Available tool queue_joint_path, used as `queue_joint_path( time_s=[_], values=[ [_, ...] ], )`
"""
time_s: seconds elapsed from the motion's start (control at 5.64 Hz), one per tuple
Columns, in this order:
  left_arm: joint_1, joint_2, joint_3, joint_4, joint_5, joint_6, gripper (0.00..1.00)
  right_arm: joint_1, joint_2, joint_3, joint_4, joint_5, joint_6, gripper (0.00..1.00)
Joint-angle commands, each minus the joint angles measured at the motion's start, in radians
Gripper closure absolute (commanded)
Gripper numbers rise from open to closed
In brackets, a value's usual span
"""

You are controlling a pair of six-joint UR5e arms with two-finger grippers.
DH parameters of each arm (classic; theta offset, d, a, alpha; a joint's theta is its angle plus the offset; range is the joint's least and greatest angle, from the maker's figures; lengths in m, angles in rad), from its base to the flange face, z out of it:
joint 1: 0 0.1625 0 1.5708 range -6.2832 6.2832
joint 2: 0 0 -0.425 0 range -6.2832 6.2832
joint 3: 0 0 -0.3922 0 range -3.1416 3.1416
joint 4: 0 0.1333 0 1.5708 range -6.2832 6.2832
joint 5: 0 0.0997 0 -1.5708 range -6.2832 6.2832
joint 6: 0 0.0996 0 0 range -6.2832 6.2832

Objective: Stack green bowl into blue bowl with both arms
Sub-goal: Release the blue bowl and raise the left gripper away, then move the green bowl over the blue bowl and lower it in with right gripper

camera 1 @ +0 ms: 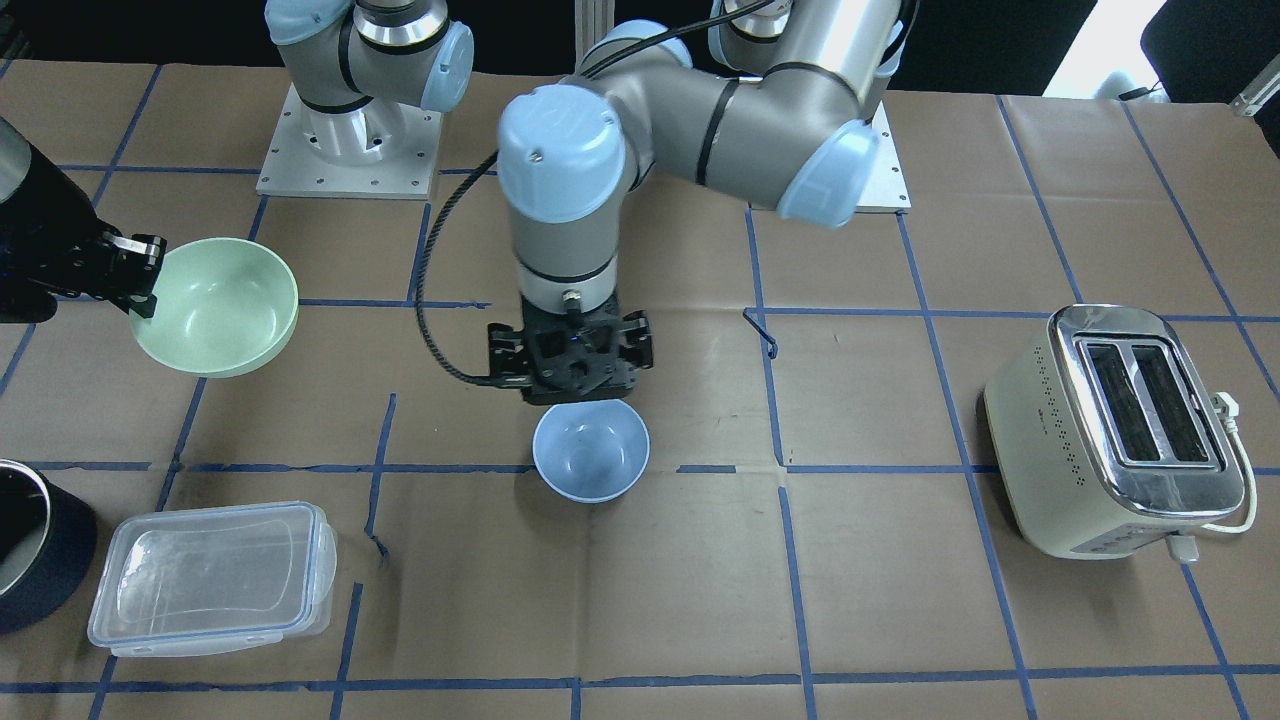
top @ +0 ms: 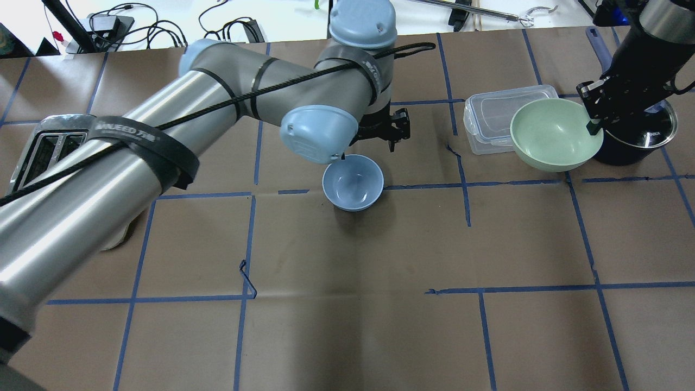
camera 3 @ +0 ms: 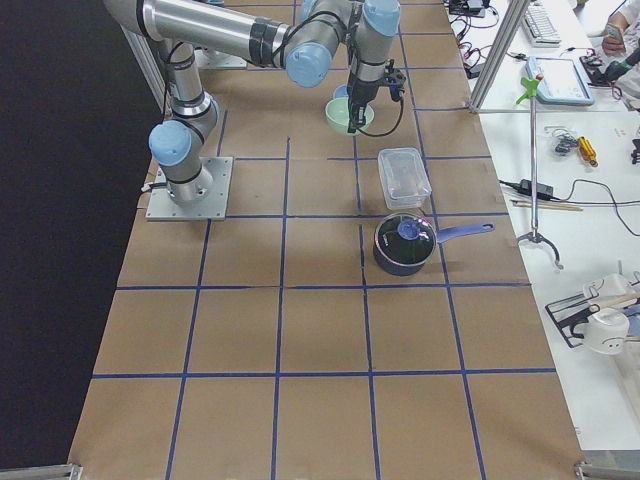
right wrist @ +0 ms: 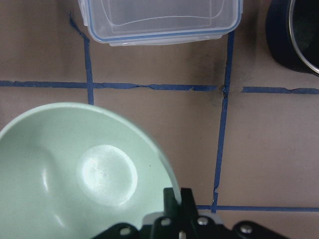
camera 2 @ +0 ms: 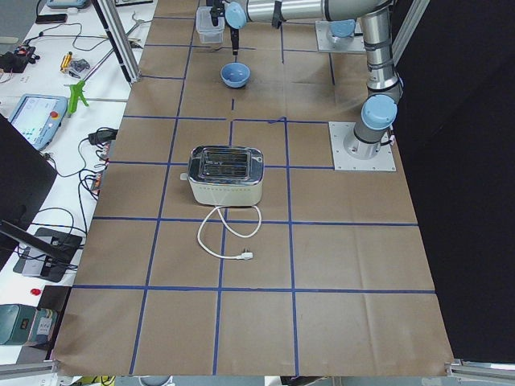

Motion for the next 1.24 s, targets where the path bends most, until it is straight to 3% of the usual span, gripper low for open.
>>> queue_joint_path(
  time_s=[0.0,0.35,0.71,0.89,1.06],
  values=[
    [0.188,0.198,0.010,-0.253,-0.007,0.266,0.03,0.022,0.021,0.008,-0.010,0.067,0.085,0.96],
    [0.383,0.312,-0.015,-0.390,-0.015,0.403,0.06,0.208,0.074,0.011,-0.107,0.082,0.298,0.97],
    [0.390,0.396,-0.126,-0.378,-0.026,0.497,0.02,0.426,0.152,0.011,-0.265,0.111,0.529,0.97],
    [0.390,0.397,-0.139,-0.354,-0.018,0.502,0.02,0.489,0.171,0.011,-0.305,0.180,0.614,0.97],
    [0.387,0.388,-0.139,-0.352,-0.020,0.508,0.02,0.515,0.182,0.013,-0.338,0.184,0.667,0.97]
  ],
)
